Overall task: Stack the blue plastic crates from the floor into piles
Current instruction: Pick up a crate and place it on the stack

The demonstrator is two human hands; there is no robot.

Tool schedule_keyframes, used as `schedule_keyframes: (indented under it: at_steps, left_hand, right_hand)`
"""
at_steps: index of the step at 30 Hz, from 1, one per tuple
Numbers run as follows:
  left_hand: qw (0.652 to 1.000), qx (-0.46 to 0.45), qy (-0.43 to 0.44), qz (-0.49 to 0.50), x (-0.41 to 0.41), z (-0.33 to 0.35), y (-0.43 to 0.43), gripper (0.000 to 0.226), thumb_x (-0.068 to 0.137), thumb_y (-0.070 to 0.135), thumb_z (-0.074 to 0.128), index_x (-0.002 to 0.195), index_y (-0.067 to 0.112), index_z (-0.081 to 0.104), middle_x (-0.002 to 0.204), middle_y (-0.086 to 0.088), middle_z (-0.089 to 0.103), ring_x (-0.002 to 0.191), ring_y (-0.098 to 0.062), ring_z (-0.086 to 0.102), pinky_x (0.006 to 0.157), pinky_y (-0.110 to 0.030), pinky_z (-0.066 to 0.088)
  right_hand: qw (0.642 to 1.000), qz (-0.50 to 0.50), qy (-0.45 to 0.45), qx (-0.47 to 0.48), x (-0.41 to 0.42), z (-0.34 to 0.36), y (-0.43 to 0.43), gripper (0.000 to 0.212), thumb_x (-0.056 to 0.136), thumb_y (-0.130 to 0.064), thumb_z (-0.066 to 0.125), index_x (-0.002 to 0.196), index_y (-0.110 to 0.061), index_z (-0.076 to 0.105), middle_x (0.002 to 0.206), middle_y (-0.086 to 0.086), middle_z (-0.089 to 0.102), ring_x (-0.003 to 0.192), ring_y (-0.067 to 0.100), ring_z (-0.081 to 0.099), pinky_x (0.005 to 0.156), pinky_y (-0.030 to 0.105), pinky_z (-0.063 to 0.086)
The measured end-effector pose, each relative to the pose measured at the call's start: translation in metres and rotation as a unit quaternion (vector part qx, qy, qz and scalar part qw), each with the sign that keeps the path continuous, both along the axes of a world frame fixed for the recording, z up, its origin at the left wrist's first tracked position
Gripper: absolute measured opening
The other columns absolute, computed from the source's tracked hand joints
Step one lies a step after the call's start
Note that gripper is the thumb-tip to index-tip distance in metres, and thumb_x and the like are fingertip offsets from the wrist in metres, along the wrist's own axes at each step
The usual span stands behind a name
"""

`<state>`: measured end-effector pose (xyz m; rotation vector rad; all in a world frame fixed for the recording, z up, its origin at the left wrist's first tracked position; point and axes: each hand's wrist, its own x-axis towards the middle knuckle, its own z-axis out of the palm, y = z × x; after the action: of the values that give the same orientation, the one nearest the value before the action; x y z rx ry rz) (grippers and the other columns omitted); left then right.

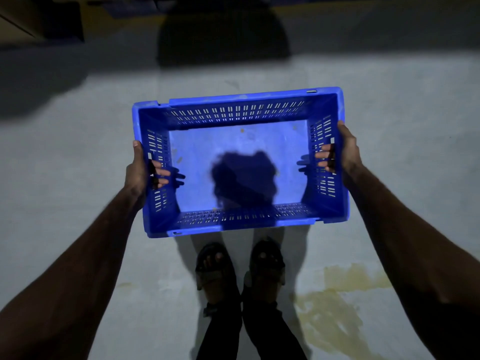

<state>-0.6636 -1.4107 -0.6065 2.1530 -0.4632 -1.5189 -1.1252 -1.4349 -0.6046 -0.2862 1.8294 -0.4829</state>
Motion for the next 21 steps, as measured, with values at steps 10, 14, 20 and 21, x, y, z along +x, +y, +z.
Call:
schedule_keyframes:
  at_steps: [10, 14, 20, 21]
  left_hand:
    - [1.0, 0.003, -0.004, 0.026, 0.004, -0.024, -0.003, 0.079, 0.084, 0.089, 0.033, 0.076, 0.015, 0.059, 0.059, -0.008, 0.065, 0.05, -0.024, 0.057, 0.052, -0.03, 0.049]
    - [1.0, 0.004, -0.013, 0.018, 0.005, -0.023, -0.01, 0.079, 0.086, 0.088, 0.033, 0.076, 0.014, 0.06, 0.055, -0.004, 0.064, 0.05, -0.023, 0.055, 0.053, -0.03, 0.048]
    - [1.0, -0.003, -0.014, 0.016, 0.003, -0.019, -0.011, 0.08, 0.089, 0.084, 0.036, 0.087, 0.009, 0.063, 0.074, -0.014, 0.069, 0.05, -0.023, 0.057, 0.054, -0.03, 0.051]
    - [1.0, 0.004, -0.022, 0.02, 0.002, -0.018, -0.011, 0.08, 0.088, 0.084, 0.037, 0.088, 0.009, 0.064, 0.076, -0.014, 0.07, 0.051, -0.023, 0.058, 0.056, -0.031, 0.052]
  right_hand:
    - [1.0, -0.018, 0.003, -0.013, 0.0, -0.016, 0.004, 0.066, 0.084, -0.079, 0.045, 0.076, -0.015, 0.058, 0.067, 0.007, 0.069, 0.045, 0.017, 0.056, 0.04, 0.017, 0.036]
    - [1.0, -0.025, 0.0, -0.018, 0.0, -0.018, 0.009, 0.069, 0.085, -0.081, 0.044, 0.078, -0.014, 0.058, 0.068, 0.009, 0.068, 0.042, 0.018, 0.054, 0.038, 0.019, 0.037]
    - [0.999, -0.026, 0.036, -0.014, 0.002, -0.018, 0.013, 0.077, 0.078, -0.085, 0.047, 0.084, -0.011, 0.066, 0.081, 0.014, 0.073, 0.049, 0.019, 0.061, 0.046, 0.024, 0.043]
    - [0.998, -0.031, 0.05, -0.012, 0.004, -0.017, 0.014, 0.077, 0.078, -0.085, 0.048, 0.086, -0.011, 0.067, 0.082, 0.014, 0.073, 0.051, 0.019, 0.062, 0.047, 0.025, 0.044]
